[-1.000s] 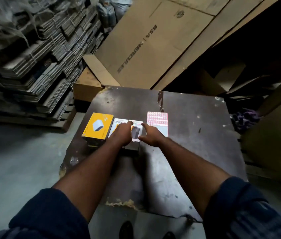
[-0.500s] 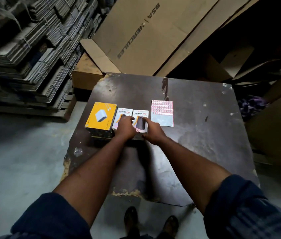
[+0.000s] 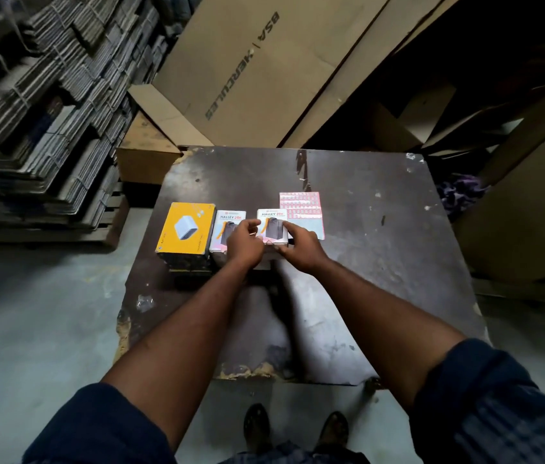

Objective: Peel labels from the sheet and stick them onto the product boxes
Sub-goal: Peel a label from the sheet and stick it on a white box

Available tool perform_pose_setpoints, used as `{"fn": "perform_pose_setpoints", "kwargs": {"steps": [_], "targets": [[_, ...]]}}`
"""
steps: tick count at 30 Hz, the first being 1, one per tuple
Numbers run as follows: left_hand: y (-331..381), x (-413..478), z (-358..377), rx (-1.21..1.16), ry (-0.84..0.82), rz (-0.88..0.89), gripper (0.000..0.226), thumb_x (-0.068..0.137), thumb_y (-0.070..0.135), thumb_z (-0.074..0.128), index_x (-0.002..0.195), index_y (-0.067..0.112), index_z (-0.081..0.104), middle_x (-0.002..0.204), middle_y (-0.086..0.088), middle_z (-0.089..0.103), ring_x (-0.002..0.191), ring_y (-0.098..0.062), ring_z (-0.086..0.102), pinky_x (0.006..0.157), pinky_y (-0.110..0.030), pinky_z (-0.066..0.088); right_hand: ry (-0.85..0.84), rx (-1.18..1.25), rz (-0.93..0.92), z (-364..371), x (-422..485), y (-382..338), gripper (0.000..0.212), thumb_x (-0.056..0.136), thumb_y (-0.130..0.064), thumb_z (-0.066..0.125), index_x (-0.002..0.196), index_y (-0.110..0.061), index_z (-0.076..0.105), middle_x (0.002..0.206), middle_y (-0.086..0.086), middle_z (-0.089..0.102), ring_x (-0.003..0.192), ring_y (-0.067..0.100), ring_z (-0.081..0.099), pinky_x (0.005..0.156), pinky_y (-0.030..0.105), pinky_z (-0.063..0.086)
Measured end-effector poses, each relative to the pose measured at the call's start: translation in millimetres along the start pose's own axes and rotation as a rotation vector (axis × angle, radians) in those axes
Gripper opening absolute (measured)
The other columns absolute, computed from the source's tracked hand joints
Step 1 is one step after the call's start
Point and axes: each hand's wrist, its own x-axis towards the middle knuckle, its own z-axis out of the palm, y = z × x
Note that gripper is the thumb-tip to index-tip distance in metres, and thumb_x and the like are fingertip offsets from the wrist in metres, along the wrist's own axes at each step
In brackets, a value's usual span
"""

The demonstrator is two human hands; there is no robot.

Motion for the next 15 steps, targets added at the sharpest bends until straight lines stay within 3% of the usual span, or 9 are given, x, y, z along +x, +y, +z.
{"fn": "perform_pose_setpoints", "kwargs": {"steps": [3,7,12,15], "targets": [[6.0,-3.5,8.9,-0.046,-0.105,0.072,0.046,0.082,-0.014,0.059,0.126,0.001,0.057,0.126,-0.016,0.064,0.12,-0.024,0.06,0.099,-0.025,0.045,0.036,-0.01,0.031,-15.8,-5.3,3.7,0.044,0.085,-0.02,0.072,0.128,-0.011,0.065,0.119,0.003,0.071,0.101,0.011,0.066,0.088,0.019,0.05],[15.0,-14.5,23.2,0.0,-0.14,0.177,0.046,0.085,-0.008,0.058,0.129,0.005,0.057,0.129,-0.01,0.064,0.12,-0.021,0.059,0.091,-0.016,0.041,0.128,0.002,0.046,-36.7,-12.5,8.3,0.031,0.084,-0.011,0.069,0.115,-0.011,0.072,0.111,0.004,0.074,0.098,0.014,0.067,0.088,0.027,0.053],[26.0,-19.8,43.0,0.031,-0.166,0.277,0.052,0.079,-0.007,0.066,0.128,0.008,0.06,0.126,-0.011,0.066,0.117,-0.021,0.062,0.099,-0.028,0.048,0.115,-0.028,0.084,-65.5,-13.3,24.0,0.037,0.086,-0.014,0.072,0.123,-0.007,0.068,0.118,0.007,0.072,0.105,0.02,0.067,0.084,0.02,0.043],[34.6,-22.6,57.1,0.041,-0.154,0.268,0.049,0.078,-0.007,0.066,0.125,0.007,0.062,0.122,-0.008,0.067,0.112,-0.016,0.063,0.088,-0.013,0.043,0.055,-0.029,0.111,-81.0,-9.3,42.0,0.042,0.088,-0.019,0.072,0.127,-0.007,0.066,0.121,0.005,0.071,0.103,0.015,0.067,0.084,0.017,0.042]]}}
